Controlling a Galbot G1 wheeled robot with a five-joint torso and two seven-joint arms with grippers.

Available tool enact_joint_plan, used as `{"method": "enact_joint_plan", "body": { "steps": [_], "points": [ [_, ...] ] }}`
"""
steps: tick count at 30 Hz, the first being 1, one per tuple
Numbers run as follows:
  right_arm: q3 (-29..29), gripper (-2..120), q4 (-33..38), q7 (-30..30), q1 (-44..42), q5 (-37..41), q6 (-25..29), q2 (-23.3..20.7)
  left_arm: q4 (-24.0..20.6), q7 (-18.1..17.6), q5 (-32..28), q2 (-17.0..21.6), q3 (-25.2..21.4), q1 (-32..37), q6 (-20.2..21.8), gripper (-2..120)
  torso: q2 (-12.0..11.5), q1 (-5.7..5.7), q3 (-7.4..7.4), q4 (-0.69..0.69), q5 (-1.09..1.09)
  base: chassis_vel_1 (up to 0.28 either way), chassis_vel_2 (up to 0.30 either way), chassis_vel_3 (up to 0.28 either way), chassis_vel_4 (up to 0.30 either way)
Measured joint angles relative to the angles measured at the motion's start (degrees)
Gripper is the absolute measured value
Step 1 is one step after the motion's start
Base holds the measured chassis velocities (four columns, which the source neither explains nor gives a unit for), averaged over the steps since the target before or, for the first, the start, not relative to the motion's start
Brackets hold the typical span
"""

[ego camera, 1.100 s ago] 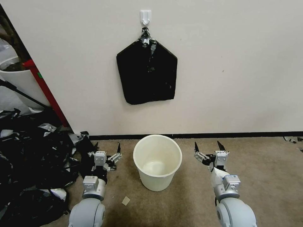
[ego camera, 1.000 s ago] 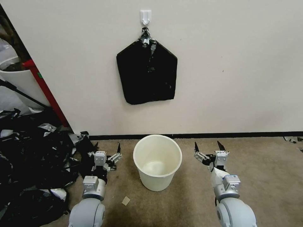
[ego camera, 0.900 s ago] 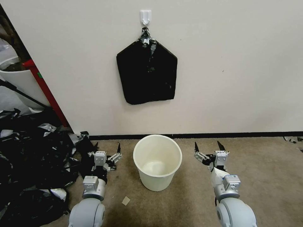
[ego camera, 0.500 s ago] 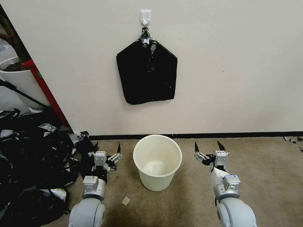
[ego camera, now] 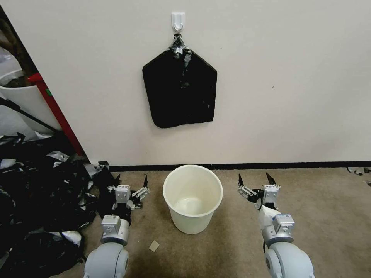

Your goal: Place a trash bag onto the trash bin.

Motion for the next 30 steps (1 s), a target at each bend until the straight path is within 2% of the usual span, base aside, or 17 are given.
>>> {"method": "enact_joint_plan", "body": {
  "steps": [30],
  "points": [
    [0.00, 100, 0.00, 0.00, 0.00, 0.00, 0.00, 0.00, 0.00, 0.00, 0.00, 0.00, 0.00, 0.00, 0.00, 100, 0.00, 0.00, 0.00, 0.00, 0.00, 0.000, 0.000, 0.000, 0.000]
  ]
}}
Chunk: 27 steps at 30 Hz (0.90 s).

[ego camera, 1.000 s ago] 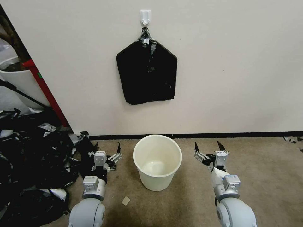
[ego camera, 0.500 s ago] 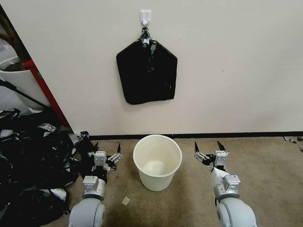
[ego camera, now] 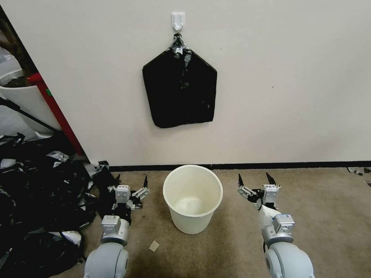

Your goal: Place a trash bag onto the trash bin.

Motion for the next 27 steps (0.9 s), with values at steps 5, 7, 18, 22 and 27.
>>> {"method": "enact_joint_plan", "body": {
  "steps": [5, 7, 18, 22, 27],
  "points": [
    [0.00, 100, 0.00, 0.00, 0.00, 0.00, 0.00, 0.00, 0.00, 0.00, 0.00, 0.00, 0.00, 0.00, 0.00, 100, 0.00, 0.00, 0.00, 0.00, 0.00, 0.000, 0.000, 0.000, 0.000],
    [0.00, 100, 0.00, 0.00, 0.00, 0.00, 0.00, 0.00, 0.00, 0.00, 0.00, 0.00, 0.00, 0.00, 0.00, 100, 0.00, 0.00, 0.00, 0.00, 0.00, 0.000, 0.000, 0.000, 0.000],
    [0.00, 100, 0.00, 0.00, 0.00, 0.00, 0.00, 0.00, 0.00, 0.00, 0.00, 0.00, 0.00, 0.00, 0.00, 100, 0.00, 0.00, 0.00, 0.00, 0.00, 0.000, 0.000, 0.000, 0.000],
    [0.00, 100, 0.00, 0.00, 0.00, 0.00, 0.00, 0.00, 0.00, 0.00, 0.00, 0.00, 0.00, -0.01, 0.00, 100, 0.00, 0.00, 0.00, 0.00, 0.00, 0.000, 0.000, 0.000, 0.000],
    [0.00, 100, 0.00, 0.00, 0.00, 0.00, 0.00, 0.00, 0.00, 0.00, 0.00, 0.00, 0.00, 0.00, 0.00, 100, 0.00, 0.00, 0.00, 0.00, 0.00, 0.000, 0.000, 0.000, 0.000]
  ]
}}
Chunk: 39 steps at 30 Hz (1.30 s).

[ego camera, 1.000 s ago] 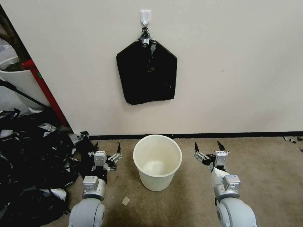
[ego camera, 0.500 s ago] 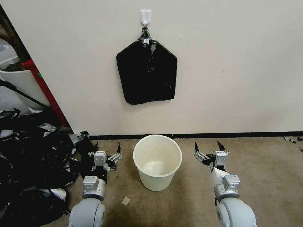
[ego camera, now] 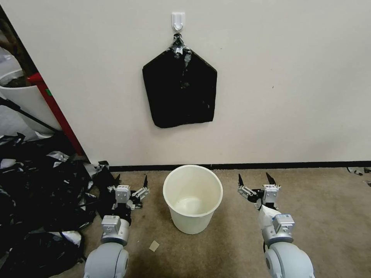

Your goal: Place a trash bag onto the trash bin.

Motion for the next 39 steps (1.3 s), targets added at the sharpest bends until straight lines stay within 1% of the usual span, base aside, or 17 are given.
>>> {"method": "enact_joint_plan", "body": {
  "steps": [20, 21, 22, 23, 24, 25, 26, 28, 29, 31, 33, 34, 35, 36, 37, 39],
  "points": [
    [-0.04, 100, 0.08, 0.42, -0.09, 0.06, 0.23, -0.20, 0.00, 0.00, -0.01, 0.00, 0.01, 0.00, -0.02, 100, 0.00, 0.00, 0.00, 0.00, 0.00, 0.000, 0.000, 0.000, 0.000],
    [-0.25, 100, 0.98, 2.18, -0.63, 0.64, 1.24, -1.08, -0.11, -0.44, -0.30, -0.22, 0.36, 0.11, -0.51, 100, 0.00, 0.00, 0.00, 0.02, 0.02, 0.000, 0.000, 0.000, 0.000],
    [-1.01, 100, 4.56, 9.10, -2.72, 3.08, 5.21, -4.71, -3.27, -6.19, -3.93, -2.90, 4.43, 1.70, -7.37, 100, 0.00, 0.00, -0.01, 0.01, -0.01, 0.000, 0.000, 0.000, 0.000],
    [-1.01, 100, 4.56, 9.10, -2.72, 3.08, 5.21, -4.71, -3.27, -6.19, -3.93, -2.90, 4.43, 1.70, -7.37, 100, 0.00, 0.00, -0.01, 0.01, -0.01, 0.000, 0.000, 0.000, 0.000],
    [-1.28, 100, 5.90, 11.79, -3.57, 4.05, 6.75, -6.08, -3.71, -7.06, -4.33, -3.31, 5.08, 1.99, -9.24, 100, 0.00, 0.00, 0.00, 0.00, 0.01, 0.000, 0.000, 0.000, 0.000],
    [-1.62, 100, 7.45, 14.84, -4.51, 5.10, 8.48, -7.68, -3.71, -6.69, -3.24, -3.33, 4.99, 2.02, -10.62, 100, 0.00, 0.00, 0.00, 0.00, 0.01, 0.000, 0.000, 0.000, 0.000],
    [-1.62, 100, 7.45, 14.84, -4.51, 5.10, 8.48, -7.68, -3.71, -6.69, -3.24, -3.33, 4.99, 2.02, -10.62, 100, 0.00, 0.00, 0.00, 0.00, 0.01, 0.000, 0.000, 0.000, 0.000],
    [-1.92, 100, 8.73, 17.30, -5.24, 5.98, 9.94, -8.91, -4.02, -5.78, -0.79, -3.28, 4.42, 2.09, -12.09, 100, 0.00, 0.00, 0.00, 0.00, -0.01, 0.000, 0.000, 0.000, 0.000],
    [-1.92, 100, 8.73, 17.30, -5.24, 5.98, 9.94, -8.91, -4.02, -5.78, -0.79, -3.28, 4.42, 2.09, -12.09, 100, 0.00, 0.00, 0.00, 0.00, -0.01, 0.000, 0.000, 0.000, 0.000],
    [-1.98, 100, 8.95, 17.76, -5.38, 6.17, 10.19, -9.14, -4.57, -5.01, 1.71, -3.14, 3.45, 2.36, -12.94, 100, 0.00, 0.00, 0.00, 0.00, 0.01, 0.000, 0.000, 0.000, 0.000],
    [-1.99, 100, 8.95, 17.77, -5.38, 6.14, 10.26, -9.15, -4.81, -4.84, 2.68, -3.06, 3.00, 2.53, -13.20, 100, 0.00, 0.00, 0.00, 0.00, 0.01, 0.000, 0.000, 0.000, 0.000],
    [-1.92, 100, 8.11, 16.80, -4.84, 4.54, 11.91, -9.40, -5.14, -4.74, 3.54, -2.97, 2.52, 2.72, -13.34, 100, 0.00, 0.00, 0.00, -0.02, -0.01, 0.000, 0.000, 0.000, 0.000],
    [-1.75, 100, 6.75, 15.14, -3.77, 2.25, 14.00, -9.74, -5.45, -4.67, 4.33, -2.89, 2.06, 2.89, -13.46, 100, 0.00, 0.00, 0.00, 0.01, 0.00, 0.000, 0.000, 0.000, 0.000],
    [-1.75, 100, 6.75, 15.14, -3.77, 2.25, 14.00, -9.74, -5.45, -4.67, 4.33, -2.89, 2.06, 2.89, -13.46, 100, 0.00, 0.00, 0.00, 0.01, 0.00, 0.000, 0.000, 0.000, 0.000],
    [-1.79, 100, 5.80, 14.22, -3.17, 1.02, 15.28, -9.91, -5.72, -4.67, 5.10, -2.84, 1.44, 3.09, -13.68, 100, 0.00, 0.00, 0.00, 0.01, 0.01, 0.000, 0.000, 0.000, 0.000],
    [-2.64, 100, 4.05, 12.29, -1.92, 0.99, 17.03, -10.39, -5.95, -4.66, 6.21, -2.67, 0.22, 3.32, -14.53, 100, 0.00, 0.00, 0.00, 0.00, 0.00, 0.000, 0.000, 0.000, 0.000]
  ]
}}
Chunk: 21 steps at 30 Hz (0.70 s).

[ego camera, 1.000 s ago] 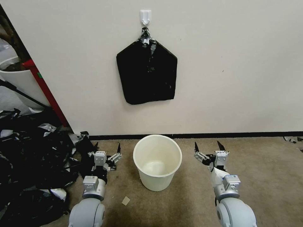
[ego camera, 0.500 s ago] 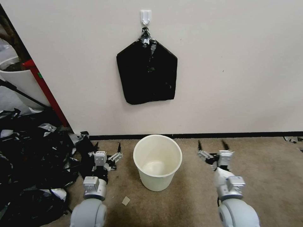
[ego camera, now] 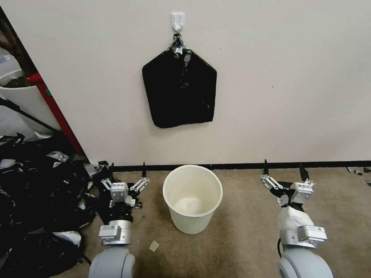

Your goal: Place a trash bag onto the trash bin.

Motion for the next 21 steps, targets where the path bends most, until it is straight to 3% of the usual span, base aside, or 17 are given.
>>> {"method": "enact_joint_plan", "body": {
  "steps": [5, 9, 10, 12, 21],
  "points": [
    [-3.51, 100, -4.03, -4.90, 3.78, 6.09, 2.17, -0.63, 0.11, 0.35, -0.87, 0.94, -2.14, 0.35, -2.28, 100, 0.00, 0.00, 0.00, -0.02, -0.01, 0.000, 0.000, 0.000, 0.000],
    [-12.79, 100, -11.83, -8.36, 15.81, 21.97, 3.20, -1.36, -1.51, 1.99, -10.92, 2.93, -1.80, 1.74, -3.29, 100, 0.00, 0.00, 0.01, 0.01, 0.01, 0.000, 0.000, 0.000, 0.000],
    [-12.79, 100, -11.83, -8.36, 15.81, 21.97, 3.20, -1.36, -1.51, 1.99, -10.92, 2.93, -1.80, 1.74, -3.29, 100, 0.00, 0.00, 0.01, 0.01, 0.01, 0.000, 0.000, 0.000, 0.000],
    [-17.81, 100, -16.00, -10.30, 23.74, 30.10, 4.17, -1.07, -2.45, 2.28, -14.12, 3.35, -1.26, 2.43, -4.04, 100, 0.00, 0.00, 0.01, 0.01, -0.01, 0.000, 0.000, 0.000, 0.000],
    [-30.49, 100, -27.45, -13.50, 47.12, 50.69, 3.84, 2.78, -3.05, 2.64, -12.72, 2.70, -1.69, 3.42, -6.43, 100, 0.00, 0.00, 0.01, 0.02, -0.04, 0.000, 0.000, 0.000, 0.000]
  ]
}}
